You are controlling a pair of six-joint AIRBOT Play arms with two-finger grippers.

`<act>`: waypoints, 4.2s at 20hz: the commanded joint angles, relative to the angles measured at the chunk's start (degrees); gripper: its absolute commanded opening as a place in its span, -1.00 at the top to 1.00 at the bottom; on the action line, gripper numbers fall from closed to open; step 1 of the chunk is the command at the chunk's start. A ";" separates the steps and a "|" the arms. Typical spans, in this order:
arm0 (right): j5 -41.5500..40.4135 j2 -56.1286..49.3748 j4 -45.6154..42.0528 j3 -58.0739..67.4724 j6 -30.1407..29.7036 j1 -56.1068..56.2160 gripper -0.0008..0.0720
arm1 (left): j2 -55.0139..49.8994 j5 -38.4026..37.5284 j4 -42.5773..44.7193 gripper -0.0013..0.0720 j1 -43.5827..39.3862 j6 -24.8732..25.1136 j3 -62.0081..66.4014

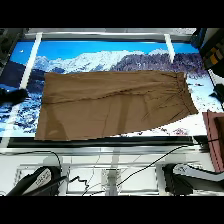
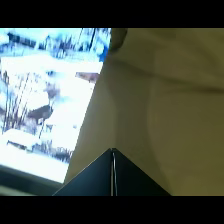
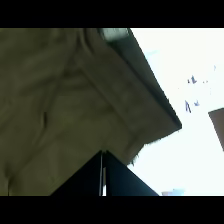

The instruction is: Fold the clothes and pants, and hang the long-sleeved shirts on hangers.

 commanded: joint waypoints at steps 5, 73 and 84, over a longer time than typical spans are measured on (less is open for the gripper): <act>2.56 11.87 -0.72 -22.08 1.75 -4.17 -0.02 | 6.19 1.27 1.95 0.89 1.70 1.95 -10.51; -21.31 6.64 24.46 -24.63 -10.78 -3.87 0.88 | 4.02 17.14 -46.16 0.89 28.26 19.56 -28.98; -27.61 16.48 11.15 -17.31 10.23 11.98 0.89 | 0.07 31.80 -54.62 0.90 14.14 18.29 -11.89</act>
